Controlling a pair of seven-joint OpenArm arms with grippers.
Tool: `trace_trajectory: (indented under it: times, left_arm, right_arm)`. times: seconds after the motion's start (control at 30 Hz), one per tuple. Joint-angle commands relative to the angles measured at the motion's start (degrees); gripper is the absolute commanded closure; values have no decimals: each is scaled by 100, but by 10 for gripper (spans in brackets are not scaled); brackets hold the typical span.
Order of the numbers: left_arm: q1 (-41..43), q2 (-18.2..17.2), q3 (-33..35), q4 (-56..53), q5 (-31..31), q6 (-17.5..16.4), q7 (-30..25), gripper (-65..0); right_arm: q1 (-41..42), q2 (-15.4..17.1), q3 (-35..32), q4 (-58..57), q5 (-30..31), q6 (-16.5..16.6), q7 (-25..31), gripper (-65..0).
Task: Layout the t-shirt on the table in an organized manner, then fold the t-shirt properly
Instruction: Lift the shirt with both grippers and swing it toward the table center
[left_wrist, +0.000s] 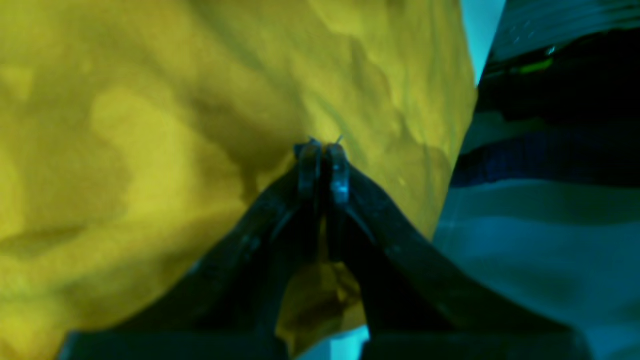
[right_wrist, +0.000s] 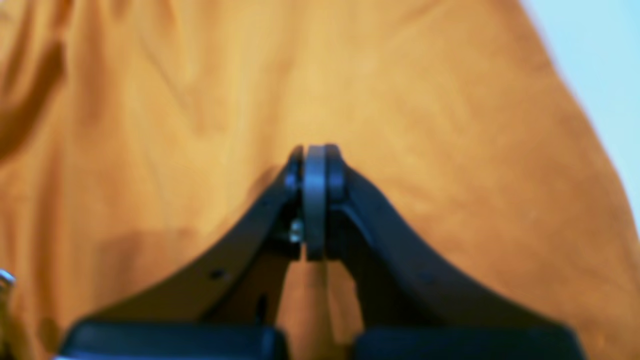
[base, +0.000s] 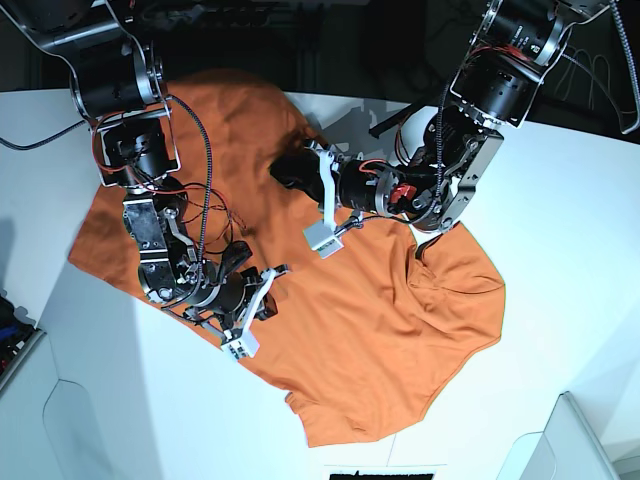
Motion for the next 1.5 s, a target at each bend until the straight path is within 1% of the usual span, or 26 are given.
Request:
trace_trajectory:
  times: [0.0,0.07,0.13,0.2,0.27,0.37,0.47,0.57,0.67,0.8,0.87,0.93,1.03,1.1,1.2,1.27,1.33,1.4,1.47]
  left_arm:
    - [-92,-15,-15,76,151,-49,-37,-30]
    - [-76,-50,-15,74,516,-49,-35,-30]
    - [-57,-129,-15,74,844,-49,-46,-30]
    - [-63,-280,-15,72,1043,-49,-144,-30]
    - [-79,-485,-20,72,1274,-49,-380,-30]
    - [-120,-776,-42,70,1718,-46,-708,-30]
    - [-236,-973,-42,68,1980,4,-828,-30]
    - [-404,-1134,-42,61,2109,4,-918,-30]
    - [-549,-1261,-42,59,2229,7,-1088,-30]
    - [-798,-1270,-42,-20,2498,15,-1353,-30]
    - [-964,-1266,-42,-114,2540,133,-1432,-30]
    - [-1110,-1272,-42,-118,2529,313,-1425,-30]
    - [-1272,-1300,-44,-48,2352,328,-1325,-30]
    - [-1300,-1381,-42,142,2031,328,-1266,-31]
    - [-1283,-1569,-42,592,1604,326,-1189,-31]
    - [-1281,-1637,-42,850,1399,306,-1032,-31]
    - [-1274,-1637,-42,1032,1106,249,-743,-36]
    - [-1198,-1637,-42,1147,765,122,-525,-52]
    - [-1025,-1637,-42,1226,654,66,-428,-65]
  right_arm:
    - [214,111,28,76,-26,0,136,0]
    - [195,269,28,79,-44,0,109,0]
    - [155,474,31,79,63,0,17,0]
    - [120,671,31,79,328,4,-166,0]
    - [76,859,31,79,616,26,-302,0]
    - [-79,1132,35,107,1060,223,-415,0]
    - [-330,1353,37,140,1510,452,-581,0]
    - [-745,1451,44,361,1991,553,-800,0]
    - [-1388,1432,68,1003,2212,645,-855,0]
    - [-2177,1331,68,2116,2249,643,-809,0]
    - [-2371,1255,74,2555,2223,640,-807,0]
    - [-2417,1178,114,2872,2068,560,-785,0]
    - [-2267,1029,286,3080,1749,345,-573,0]
    - [-2059,931,407,3082,1580,264,-457,0]
    - [-1714,789,476,3075,1394,144,-466,0]
    - [-1488,697,476,3016,1191,140,-466,0]
    - [-1226,601,476,2820,1021,22,-428,0]
    - [-949,476,476,2472,828,-70,-190,0]
    - [-640,328,476,2000,566,-83,181,0]
